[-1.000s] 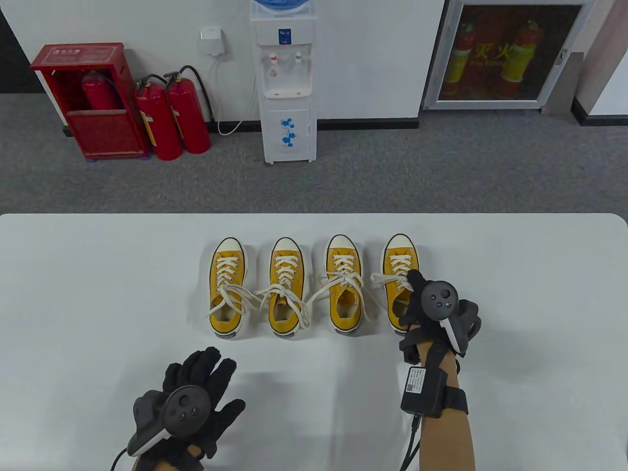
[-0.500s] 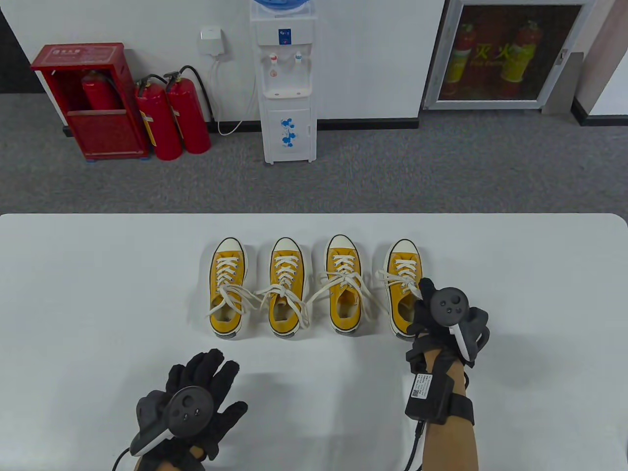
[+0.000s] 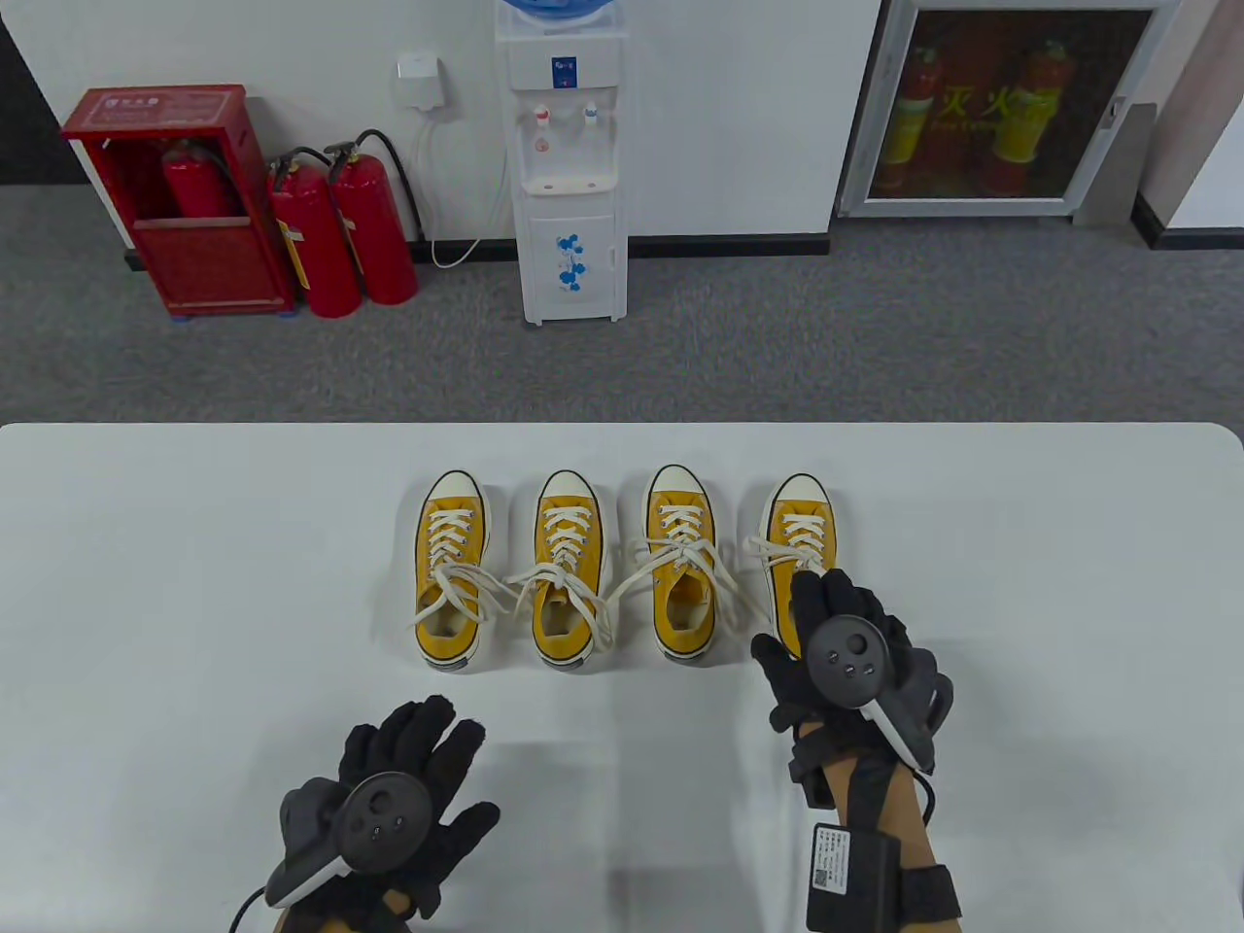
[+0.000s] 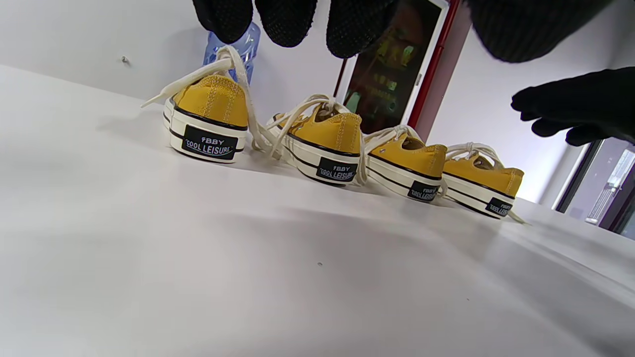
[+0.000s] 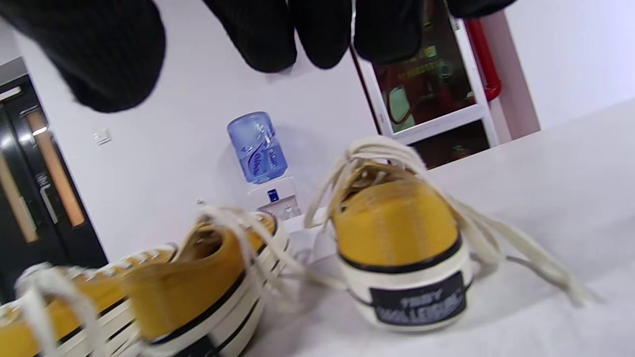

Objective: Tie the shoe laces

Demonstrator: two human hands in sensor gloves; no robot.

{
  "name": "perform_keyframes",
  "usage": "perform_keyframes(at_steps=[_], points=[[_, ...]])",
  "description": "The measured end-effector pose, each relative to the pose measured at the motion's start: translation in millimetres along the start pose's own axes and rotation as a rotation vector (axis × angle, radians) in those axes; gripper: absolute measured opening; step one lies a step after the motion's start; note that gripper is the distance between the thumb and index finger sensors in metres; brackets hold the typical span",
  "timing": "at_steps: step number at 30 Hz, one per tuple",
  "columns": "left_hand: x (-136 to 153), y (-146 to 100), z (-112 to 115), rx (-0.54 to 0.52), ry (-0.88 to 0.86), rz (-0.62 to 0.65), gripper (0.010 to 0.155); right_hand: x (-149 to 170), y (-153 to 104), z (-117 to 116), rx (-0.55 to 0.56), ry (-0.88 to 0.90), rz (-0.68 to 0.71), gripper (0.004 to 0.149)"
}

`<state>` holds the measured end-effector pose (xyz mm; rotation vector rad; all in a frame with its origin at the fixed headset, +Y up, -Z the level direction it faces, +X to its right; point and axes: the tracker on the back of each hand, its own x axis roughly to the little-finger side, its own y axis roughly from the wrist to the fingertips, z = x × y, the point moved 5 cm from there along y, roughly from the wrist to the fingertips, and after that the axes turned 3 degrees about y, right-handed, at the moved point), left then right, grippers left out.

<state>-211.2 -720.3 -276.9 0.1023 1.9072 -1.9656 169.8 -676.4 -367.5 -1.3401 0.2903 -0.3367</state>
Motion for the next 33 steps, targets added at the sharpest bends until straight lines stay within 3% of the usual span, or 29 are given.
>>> perform_keyframes(at_steps=[14, 26, 33], points=[[-1.1, 0.4, 2.2, 0.010, -0.009, -0.002, 0.081, -69.8, -60.4, -39.8, -0.069, 0.052, 0.177, 0.087], [-3.1, 2.3, 5.9, 0.020, -0.020, -0.003, 0.081, -93.9, -92.8, -74.5, -0.123, 0.003, 0.320, 0.087], [-5.9, 3.2, 8.5, 0.024, 0.001, -0.003, 0.081, -108.5, -107.7, -81.2, -0.151, 0.016, 0.394, 0.088]])
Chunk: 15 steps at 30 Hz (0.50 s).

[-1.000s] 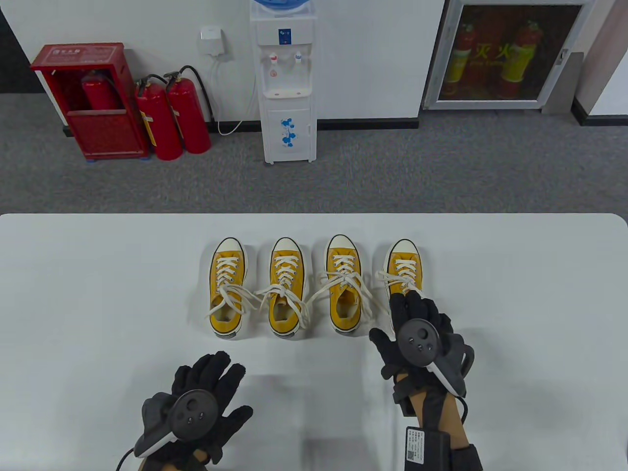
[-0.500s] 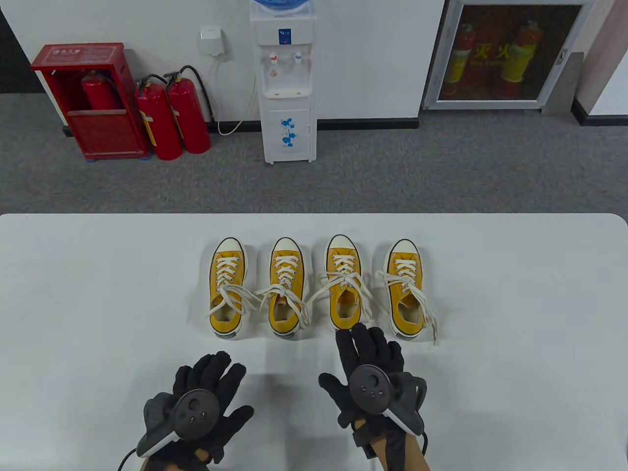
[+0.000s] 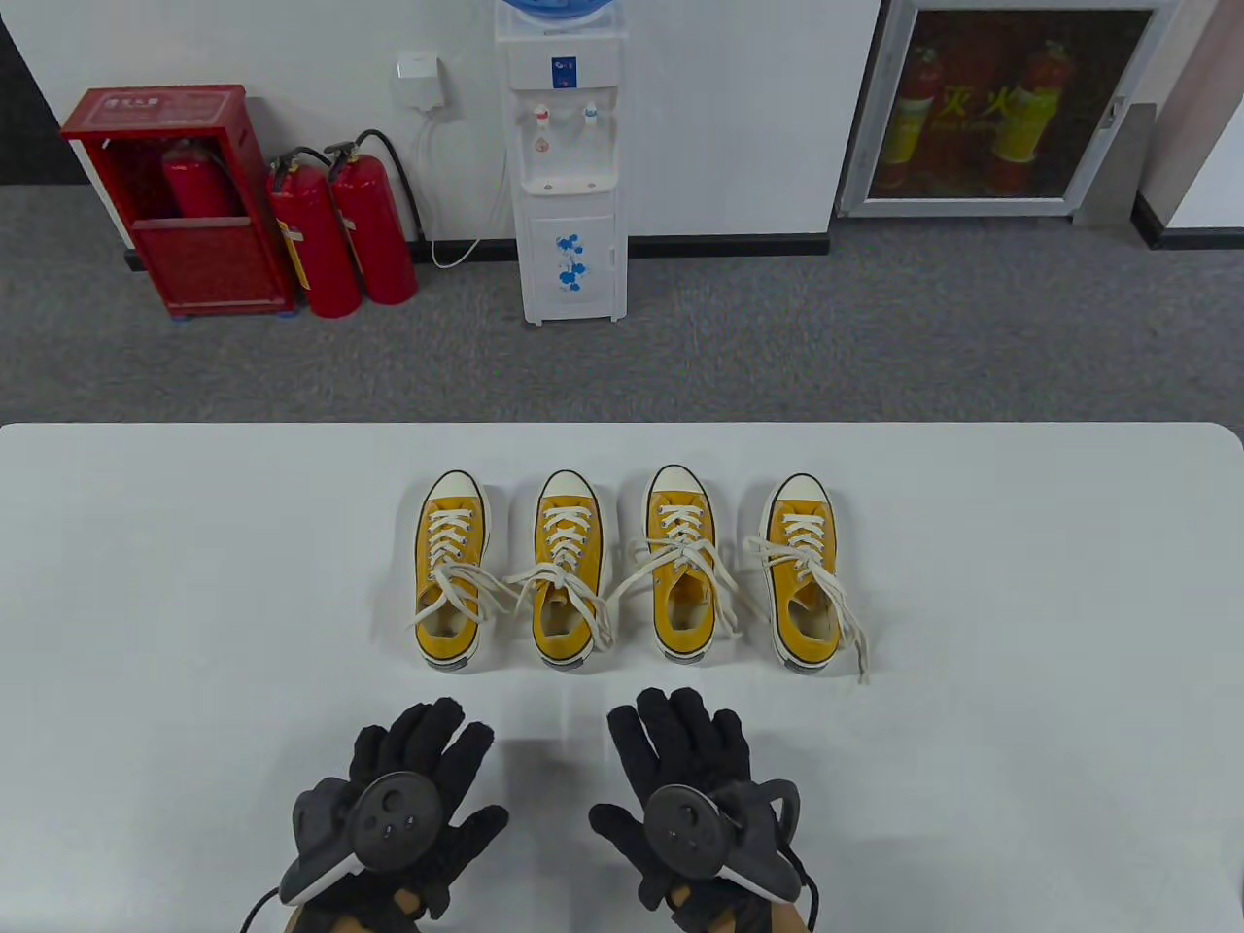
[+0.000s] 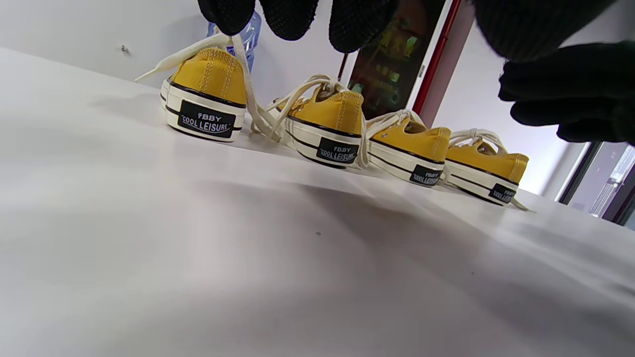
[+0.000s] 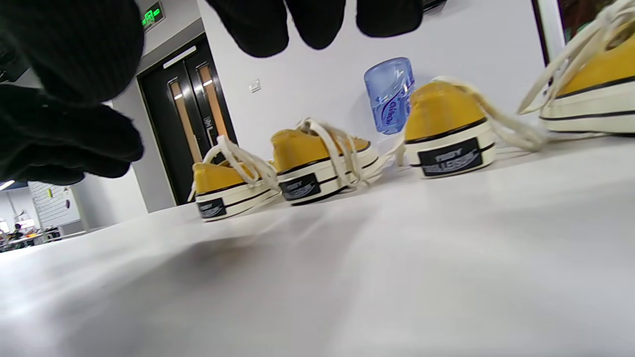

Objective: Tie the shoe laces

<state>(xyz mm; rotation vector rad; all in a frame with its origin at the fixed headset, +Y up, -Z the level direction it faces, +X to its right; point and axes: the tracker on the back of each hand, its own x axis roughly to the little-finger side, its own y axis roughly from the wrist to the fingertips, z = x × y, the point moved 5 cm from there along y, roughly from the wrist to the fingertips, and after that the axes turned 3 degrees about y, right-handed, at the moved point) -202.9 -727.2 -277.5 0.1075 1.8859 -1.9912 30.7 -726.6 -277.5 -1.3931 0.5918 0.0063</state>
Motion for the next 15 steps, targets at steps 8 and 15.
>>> perform_keyframes(at_steps=[8, 15], points=[[-11.7, 1.0, 3.2, -0.017, 0.038, 0.027, 0.081, -7.1, -4.5, 6.5, 0.018, 0.049, 0.035, 0.088], [-21.1, 1.1, 5.3, -0.032, 0.054, 0.055, 0.081, -6.8, -4.3, 7.1, 0.009, 0.051, 0.036, 0.088]])
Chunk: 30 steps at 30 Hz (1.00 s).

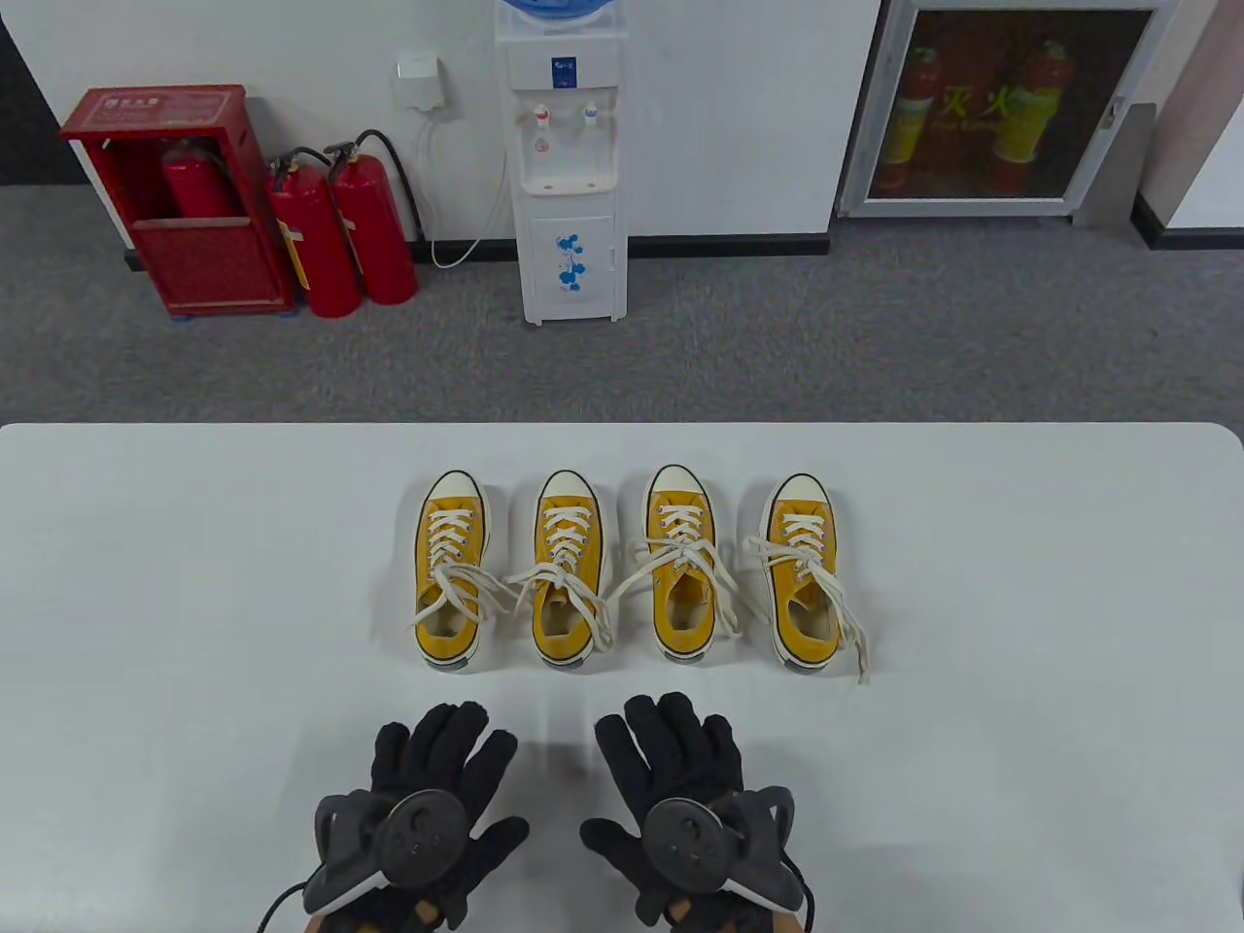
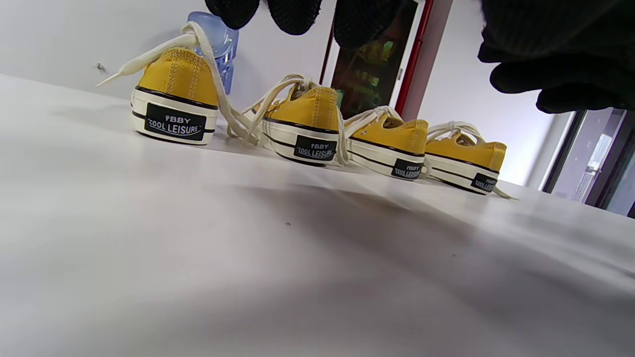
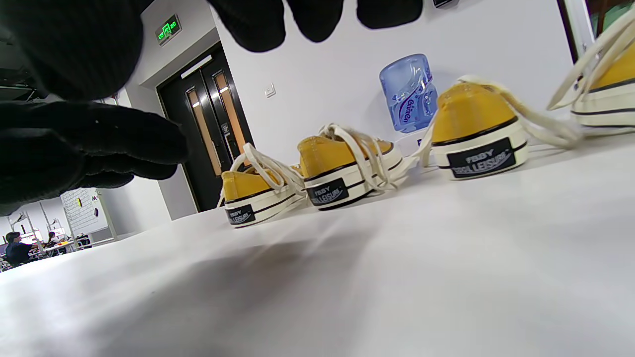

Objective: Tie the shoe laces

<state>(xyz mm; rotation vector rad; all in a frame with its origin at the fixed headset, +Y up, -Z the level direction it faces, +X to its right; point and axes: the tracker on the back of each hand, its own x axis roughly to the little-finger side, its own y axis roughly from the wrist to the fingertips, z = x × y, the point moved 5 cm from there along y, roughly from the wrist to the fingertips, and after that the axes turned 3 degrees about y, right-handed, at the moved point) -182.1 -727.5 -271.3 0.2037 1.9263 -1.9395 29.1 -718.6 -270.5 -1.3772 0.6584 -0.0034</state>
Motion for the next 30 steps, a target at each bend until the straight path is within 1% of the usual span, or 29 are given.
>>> perform_keyframes(at_steps=[5, 10, 18, 25, 30], points=[[2.1, 1.4, 1.9, 0.018, -0.014, -0.006, 0.082, 4.4, 1.2, -3.5, -0.026, 0.006, -0.009, 0.086], [6.3, 1.3, -0.8, 0.008, -0.031, -0.015, 0.083, 7.6, 2.2, -6.4, -0.044, 0.003, -0.015, 0.085], [6.2, 2.0, 3.3, 0.049, -0.027, -0.018, 0.086, 11.2, 2.5, -6.0, -0.051, 0.006, -0.033, 0.085], [5.8, 2.4, 3.6, 0.057, -0.021, -0.017, 0.087, 17.5, 3.3, -9.1, -0.071, 0.011, -0.052, 0.085], [6.7, 2.6, 4.4, 0.060, -0.023, -0.022, 0.087, 19.0, 3.4, -7.6, -0.062, 0.017, -0.057, 0.084]])
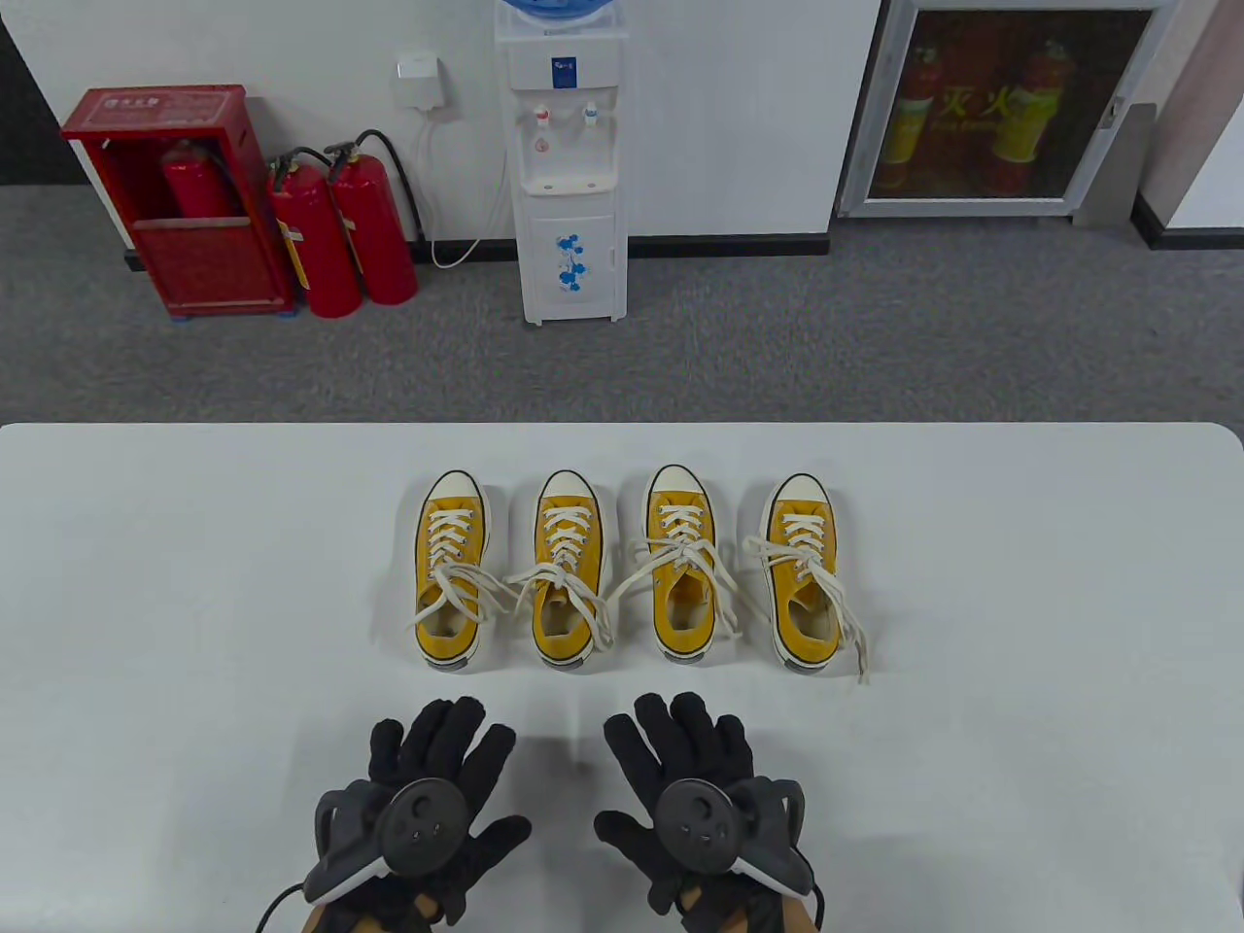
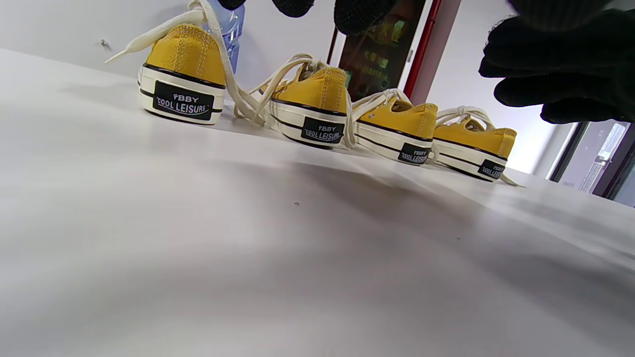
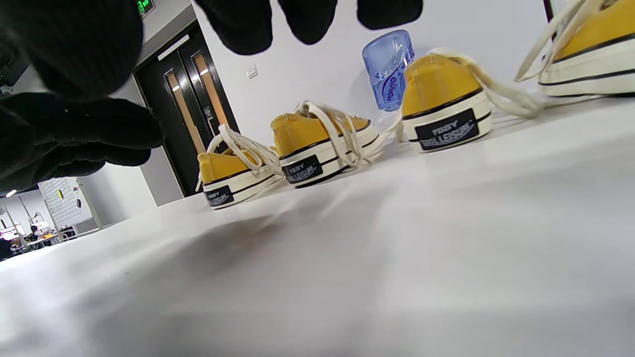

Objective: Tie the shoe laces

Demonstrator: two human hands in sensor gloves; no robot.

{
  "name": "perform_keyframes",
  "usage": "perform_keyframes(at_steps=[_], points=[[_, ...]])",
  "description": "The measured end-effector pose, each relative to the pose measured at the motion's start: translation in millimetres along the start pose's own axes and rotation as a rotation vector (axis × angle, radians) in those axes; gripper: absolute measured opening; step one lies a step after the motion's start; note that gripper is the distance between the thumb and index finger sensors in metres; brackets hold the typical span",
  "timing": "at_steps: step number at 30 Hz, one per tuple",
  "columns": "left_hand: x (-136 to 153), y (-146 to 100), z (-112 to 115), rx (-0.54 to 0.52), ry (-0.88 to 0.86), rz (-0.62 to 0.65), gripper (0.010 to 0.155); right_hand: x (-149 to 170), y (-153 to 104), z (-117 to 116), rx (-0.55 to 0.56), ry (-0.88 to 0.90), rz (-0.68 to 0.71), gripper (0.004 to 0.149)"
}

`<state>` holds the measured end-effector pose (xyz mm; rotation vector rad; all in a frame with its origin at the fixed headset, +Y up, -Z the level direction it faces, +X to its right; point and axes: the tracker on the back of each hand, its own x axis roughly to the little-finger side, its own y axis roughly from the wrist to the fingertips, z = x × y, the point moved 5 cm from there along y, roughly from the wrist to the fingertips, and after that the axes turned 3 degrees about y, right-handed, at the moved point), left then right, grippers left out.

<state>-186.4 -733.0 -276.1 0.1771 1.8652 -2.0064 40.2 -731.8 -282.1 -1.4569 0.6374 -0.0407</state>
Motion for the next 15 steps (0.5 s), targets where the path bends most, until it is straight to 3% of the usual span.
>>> perform_keyframes(at_steps=[15], points=[[7.0, 2.4, 4.0, 0.024, -0.035, -0.027, 0.086, 1.2, 0.3, 0.3, -0.012, -0.002, 0.003, 0.085]])
